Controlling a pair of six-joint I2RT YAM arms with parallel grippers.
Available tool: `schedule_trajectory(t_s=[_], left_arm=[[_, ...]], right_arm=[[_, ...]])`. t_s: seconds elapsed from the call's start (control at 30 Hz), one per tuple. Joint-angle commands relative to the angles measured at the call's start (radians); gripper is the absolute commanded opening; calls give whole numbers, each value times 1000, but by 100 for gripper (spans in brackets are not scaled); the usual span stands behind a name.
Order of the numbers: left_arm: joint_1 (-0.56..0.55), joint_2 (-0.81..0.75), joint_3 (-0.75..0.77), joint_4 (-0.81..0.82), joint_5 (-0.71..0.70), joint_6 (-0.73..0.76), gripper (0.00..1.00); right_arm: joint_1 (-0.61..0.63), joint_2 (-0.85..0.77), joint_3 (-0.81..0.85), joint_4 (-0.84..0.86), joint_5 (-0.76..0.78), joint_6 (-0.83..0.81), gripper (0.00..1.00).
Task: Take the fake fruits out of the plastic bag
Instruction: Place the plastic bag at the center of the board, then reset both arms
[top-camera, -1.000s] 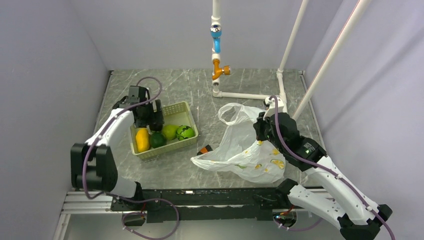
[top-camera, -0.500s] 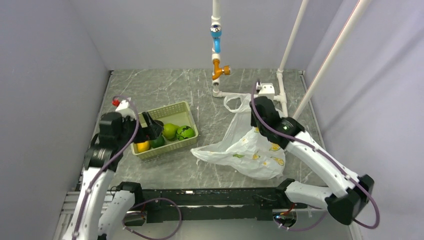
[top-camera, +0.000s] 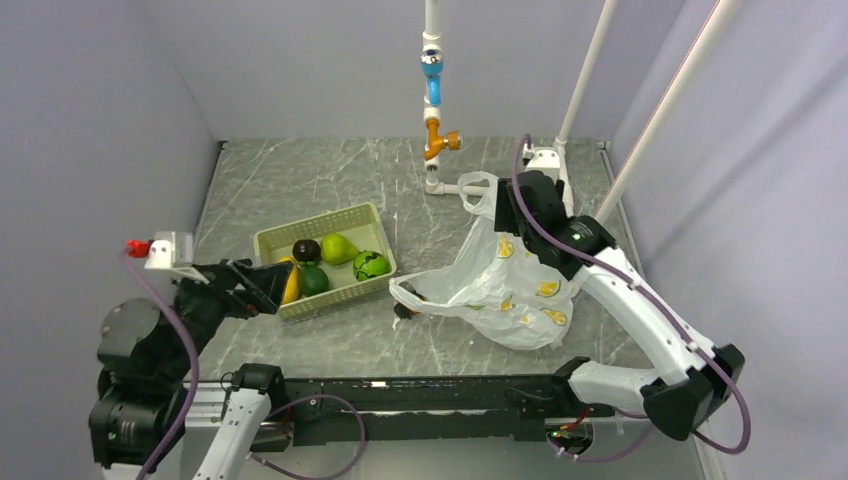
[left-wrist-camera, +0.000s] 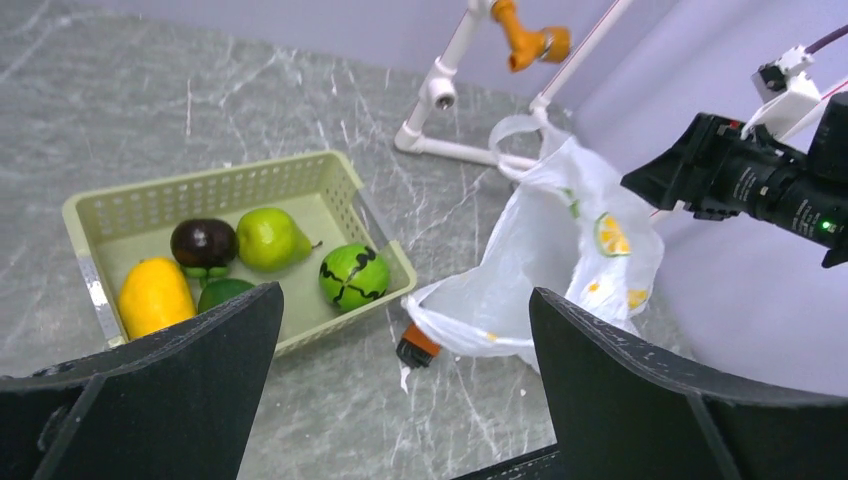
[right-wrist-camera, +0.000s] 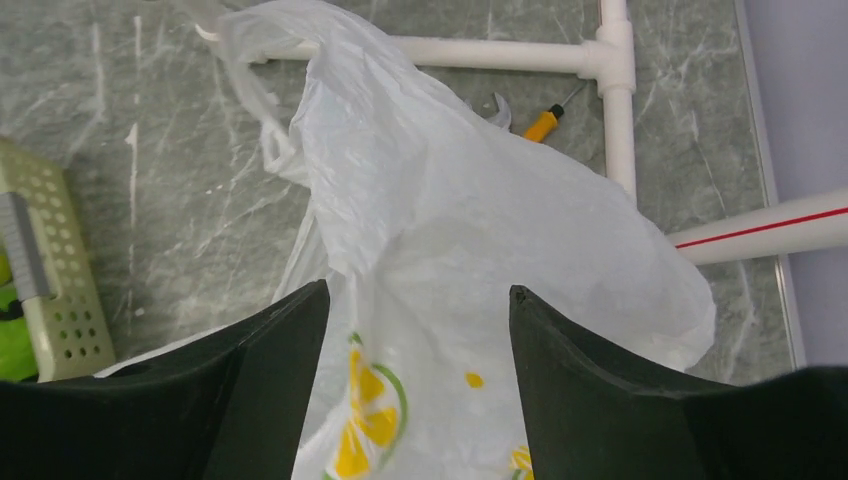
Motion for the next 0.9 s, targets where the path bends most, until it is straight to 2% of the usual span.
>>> schedule_trajectory(t_s=[0.0,0.13,0.27,0.43,0.63,0.87], left_arm=[[0,8,125,-42,-3,-10,99],[0,1,236,-45,-20,3,99],[0,-1,367,-53,-62,31,99],[0,-44,460,7,-121,64,99],[1,-160,432,137,-219,78,99],[-1,-194,444,169,-273,104,99]], right_arm=[[-1,-133,91,-67,-74,-41,72],[-1,-246,165,-115,-122,-83,86],[-1,-359,246,-115,-241,-158,99],[-1,-510,310,-44,-340,-217,100],[-1,-661,348,5,-258,-251,100],[-1,-715,355,-15,-34,-226,100]])
